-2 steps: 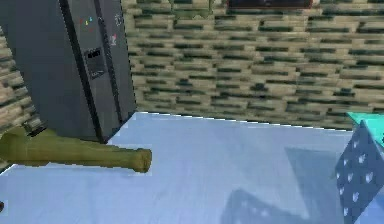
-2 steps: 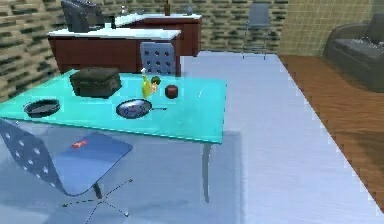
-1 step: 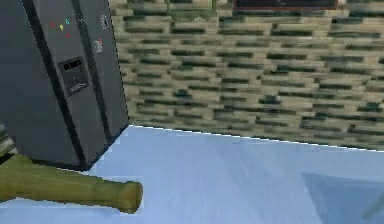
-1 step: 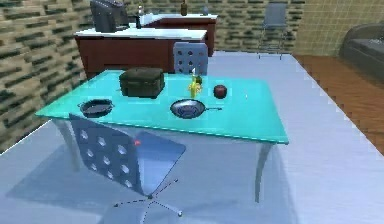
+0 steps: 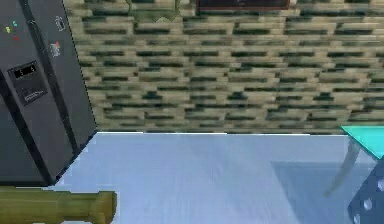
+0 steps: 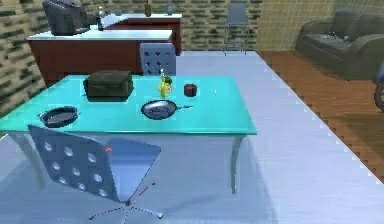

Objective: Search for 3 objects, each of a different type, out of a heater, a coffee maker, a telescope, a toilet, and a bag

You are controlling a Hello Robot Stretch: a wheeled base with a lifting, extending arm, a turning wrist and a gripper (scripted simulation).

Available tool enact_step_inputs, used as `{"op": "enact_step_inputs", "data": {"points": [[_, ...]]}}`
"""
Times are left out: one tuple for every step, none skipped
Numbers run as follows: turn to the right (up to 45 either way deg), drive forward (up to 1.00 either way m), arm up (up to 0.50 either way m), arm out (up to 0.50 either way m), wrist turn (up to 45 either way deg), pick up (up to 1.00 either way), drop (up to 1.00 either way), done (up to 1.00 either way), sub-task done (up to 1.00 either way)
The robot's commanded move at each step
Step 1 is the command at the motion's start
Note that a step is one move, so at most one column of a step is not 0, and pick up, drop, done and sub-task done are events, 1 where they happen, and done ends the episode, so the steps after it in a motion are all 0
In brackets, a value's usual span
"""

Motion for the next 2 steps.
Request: {"op": "enact_step_inputs", "data": {"points": [[0.0,0.45,0.0,0.0,0.0,0.0,0.0,0.0,0.0],[-45.0,0.0,0.0,0.0,0.0,0.0,0.0,0.0,0.0]]}}
